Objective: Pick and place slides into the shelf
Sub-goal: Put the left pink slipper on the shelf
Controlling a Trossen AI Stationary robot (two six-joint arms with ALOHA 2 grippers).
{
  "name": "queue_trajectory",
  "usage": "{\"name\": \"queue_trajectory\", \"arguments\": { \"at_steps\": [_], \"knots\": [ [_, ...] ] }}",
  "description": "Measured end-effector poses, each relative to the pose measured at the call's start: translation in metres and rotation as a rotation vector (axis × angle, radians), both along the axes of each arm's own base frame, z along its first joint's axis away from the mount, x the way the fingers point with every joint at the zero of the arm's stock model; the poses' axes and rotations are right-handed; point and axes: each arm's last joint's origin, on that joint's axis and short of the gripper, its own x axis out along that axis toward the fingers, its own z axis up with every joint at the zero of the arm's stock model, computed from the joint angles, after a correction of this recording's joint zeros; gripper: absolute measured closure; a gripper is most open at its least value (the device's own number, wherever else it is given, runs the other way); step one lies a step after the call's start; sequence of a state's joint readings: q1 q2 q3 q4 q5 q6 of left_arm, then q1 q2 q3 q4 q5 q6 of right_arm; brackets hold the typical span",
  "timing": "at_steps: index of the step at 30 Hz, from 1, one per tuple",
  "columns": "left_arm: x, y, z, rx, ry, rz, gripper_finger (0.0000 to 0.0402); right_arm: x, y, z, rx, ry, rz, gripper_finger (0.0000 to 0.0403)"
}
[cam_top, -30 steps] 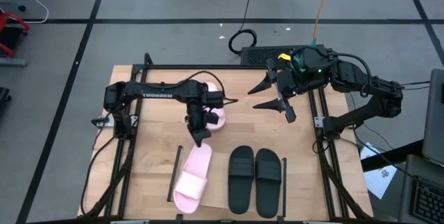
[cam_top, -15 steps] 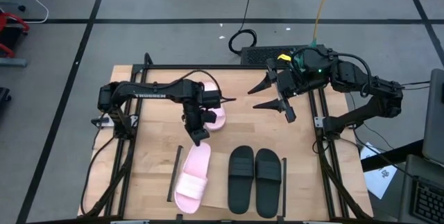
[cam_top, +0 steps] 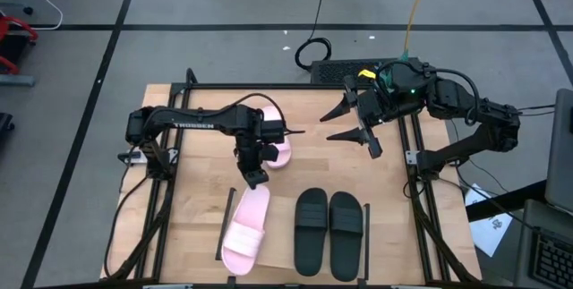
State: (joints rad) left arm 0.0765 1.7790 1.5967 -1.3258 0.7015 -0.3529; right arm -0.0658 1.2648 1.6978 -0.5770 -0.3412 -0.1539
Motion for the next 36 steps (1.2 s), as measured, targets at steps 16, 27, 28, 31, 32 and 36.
{"name": "queue_trajectory", "arguments": {
  "at_steps": [16,27,28,31,32,36],
  "knots": [
    [-0.0014,0.0010,-0.0010,0.037,0.040,0.028,0.0351,0.0000,0.0000,0.0000,0.001,0.000,0.001,0.0206],
    [-0.0010,0.0014,-0.0015,0.042,0.047,0.038,0.0250,0.0000,0.0000,0.0000,0.000,0.000,0.001,0.0206],
    [-0.0007,0.0013,-0.0015,0.041,0.046,0.043,0.0241,0.0000,0.0000,0.0000,0.000,0.000,0.001,0.0206],
    [-0.0004,0.0012,-0.0015,0.038,0.044,0.043,0.0217,0.0000,0.0000,0.0000,0.000,0.000,0.001,0.0206],
    [-0.0005,0.0014,-0.0015,0.037,0.044,0.043,0.0210,0.0000,0.0000,0.0000,0.000,0.000,0.001,0.0206],
    [-0.0006,0.0017,-0.0012,0.020,0.048,0.048,0.0189,0.0000,0.0000,0.0000,0.000,0.000,0.001,0.0206]
  ]
}}
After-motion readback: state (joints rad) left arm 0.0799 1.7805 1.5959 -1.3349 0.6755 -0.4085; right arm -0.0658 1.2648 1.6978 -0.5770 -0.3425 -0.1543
